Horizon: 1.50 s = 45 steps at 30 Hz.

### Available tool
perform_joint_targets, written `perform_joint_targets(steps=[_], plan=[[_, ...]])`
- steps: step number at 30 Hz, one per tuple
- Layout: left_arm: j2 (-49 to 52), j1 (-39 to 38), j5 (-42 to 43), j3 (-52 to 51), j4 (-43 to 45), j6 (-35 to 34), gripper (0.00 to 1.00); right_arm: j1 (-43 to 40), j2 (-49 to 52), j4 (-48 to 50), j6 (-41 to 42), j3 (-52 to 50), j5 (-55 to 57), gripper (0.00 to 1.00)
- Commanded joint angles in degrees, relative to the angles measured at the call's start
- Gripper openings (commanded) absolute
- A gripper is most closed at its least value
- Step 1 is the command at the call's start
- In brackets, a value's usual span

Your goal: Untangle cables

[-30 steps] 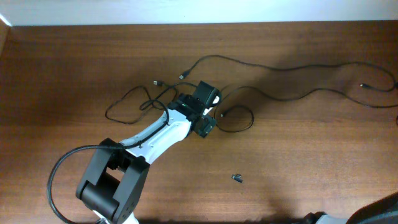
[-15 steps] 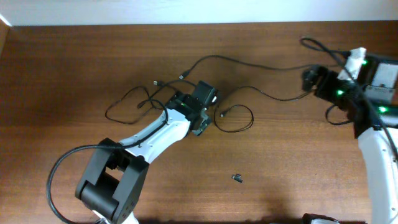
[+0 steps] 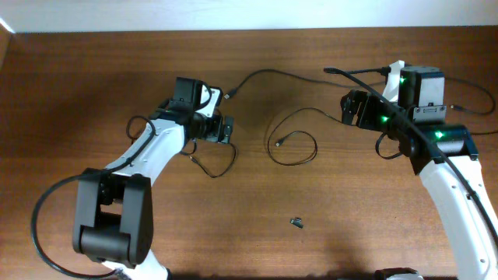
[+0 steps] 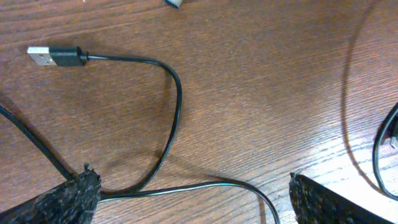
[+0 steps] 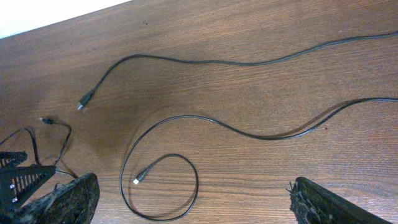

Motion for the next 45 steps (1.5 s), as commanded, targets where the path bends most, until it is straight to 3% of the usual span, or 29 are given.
perform_joint_targets(steps=[1,9,17,19,20,21,22,23,24,27,30,34,39,45], plan=[[1.92,-2.23,-5.49,0.9,0.81,-5.33,0.99,0.39,0.28,0.2,-0.39,0.02,1.09,0.99],[6.91,-2.45,-12.33,0.9,8.87,-8.66,0.99,0.42,0.33,-0.11,-0.39,0.02,1.05,0.99],[11.06,-2.4,-12.33,0.9,11.5,-8.66,1.0,0.42,0.33,-1.46,-0.42,0.02,1.07,0.99],[11.06,-2.4,-12.5,0.9,11.63,-8.63,0.86,0.42,0.33,-1.97,-0.39,0.02,1.07,0.92],[11.06,-2.38,-12.55,0.9,11.74,-8.63,0.68,0.42,0.35,-2.01,-0.39,0.02,1.07,0.88],[11.06,-2.4,-13.44,0.9,11.72,-8.66,0.36,0.42,0.35,-2.01,-0.39,0.02,1.05,0.81],[11.08,-2.38,-14.19,0.9,11.58,-8.63,0.13,0.42,0.35,-2.01,-0.42,0.02,1.07,0.7],[11.08,-2.38,-14.99,0.9,11.47,-8.66,0.03,0.42,0.35,-2.01,-0.42,0.02,1.05,0.66],[11.08,-2.27,-16.0,0.9,11.45,-8.66,0.0,0.42,0.35,-2.03,-0.39,0.02,1.03,0.6],[11.08,-0.44,-17.03,0.9,10.82,-8.68,0.0,0.42,0.44,-2.47,-0.42,0.02,0.87,0.42],[11.08,3.52,-17.0,0.9,10.6,-8.7,0.0,0.42,1.01,-4.07,-0.7,0.02,-0.68,0.33],[11.08,12.37,-16.92,0.9,9.73,-9.75,0.0,1.7,3.65,-4.55,-3.78,0.02,-6.69,0.32],[11.08,20.0,-16.81,0.9,9.53,-9.7,0.0,13.97,8.68,-3.28,-5.14,0.02,-6.45,0.32],[11.08,22.27,-16.81,0.9,9.79,-9.73,0.0,30.18,20.33,5.79,-5.16,0.02,-6.43,0.32]])
